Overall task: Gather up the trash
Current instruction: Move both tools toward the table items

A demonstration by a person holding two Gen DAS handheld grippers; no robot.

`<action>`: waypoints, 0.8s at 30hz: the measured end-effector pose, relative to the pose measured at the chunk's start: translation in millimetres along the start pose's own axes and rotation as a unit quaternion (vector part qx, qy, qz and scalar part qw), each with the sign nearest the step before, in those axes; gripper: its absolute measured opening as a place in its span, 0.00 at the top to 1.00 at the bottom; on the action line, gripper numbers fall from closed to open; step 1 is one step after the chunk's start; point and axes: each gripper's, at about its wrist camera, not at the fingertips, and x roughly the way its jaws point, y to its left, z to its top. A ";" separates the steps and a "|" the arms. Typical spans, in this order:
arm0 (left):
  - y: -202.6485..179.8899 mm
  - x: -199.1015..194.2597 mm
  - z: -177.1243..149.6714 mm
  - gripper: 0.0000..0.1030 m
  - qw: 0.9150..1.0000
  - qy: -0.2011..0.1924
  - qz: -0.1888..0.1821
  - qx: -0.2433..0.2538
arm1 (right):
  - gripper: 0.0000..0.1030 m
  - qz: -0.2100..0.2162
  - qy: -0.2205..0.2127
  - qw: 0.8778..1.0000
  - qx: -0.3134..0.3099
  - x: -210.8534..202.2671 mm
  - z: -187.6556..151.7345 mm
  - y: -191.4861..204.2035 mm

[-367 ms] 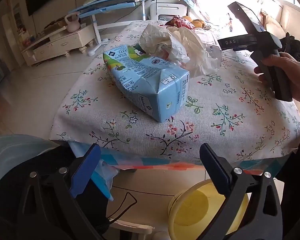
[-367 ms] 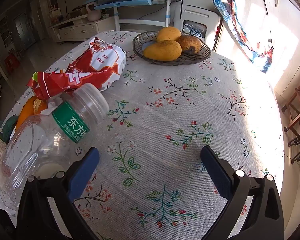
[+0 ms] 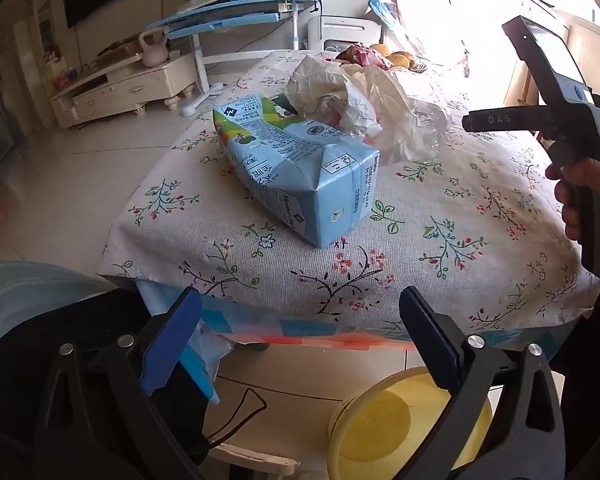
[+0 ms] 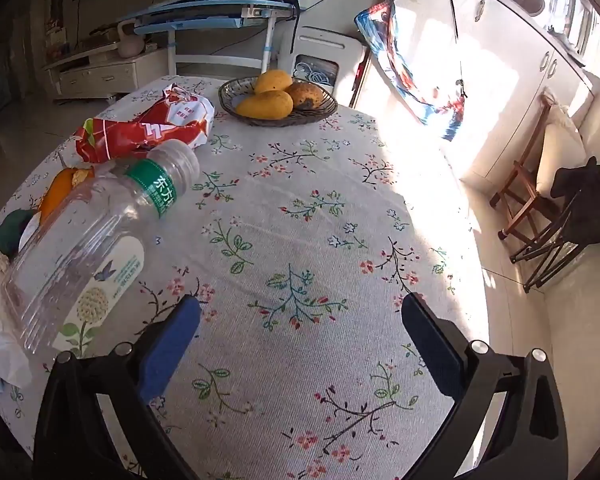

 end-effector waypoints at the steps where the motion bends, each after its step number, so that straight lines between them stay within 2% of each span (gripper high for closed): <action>1: 1.1 -2.6 -1.1 0.07 1.000 -0.007 0.003 -0.004 | 0.06 -0.009 -0.009 1.000 -0.009 -10.0 -3.0 4.7; 3: 5.8 -11.4 -3.7 0.07 0.999 -0.028 0.013 -0.010 | 0.06 -0.028 -0.039 0.999 -0.022 -37.9 -13.4 16.3; 6: 14.9 -28.0 -6.0 0.07 0.998 -0.056 0.023 -0.025 | 0.06 -0.032 -0.069 0.997 -0.020 -70.3 -33.6 16.6; 8: 22.4 -34.6 -8.6 0.07 0.997 -0.067 0.027 -0.040 | 0.06 -0.017 -0.080 0.997 -0.003 -96.8 -47.6 22.8; 13: 38.3 -50.9 -14.8 0.07 0.993 -0.090 0.034 -0.070 | 0.06 0.010 -0.096 0.994 0.048 -133.6 -67.0 19.7; 16: 37.7 -57.6 -14.8 0.07 0.991 -0.103 0.039 -0.071 | 0.06 0.012 -0.107 0.993 0.056 -157.3 -76.1 30.2; 24: 31.6 -76.5 -19.9 0.07 0.989 -0.126 0.048 -0.055 | 0.06 0.008 -0.139 0.990 0.023 -199.0 -95.6 57.0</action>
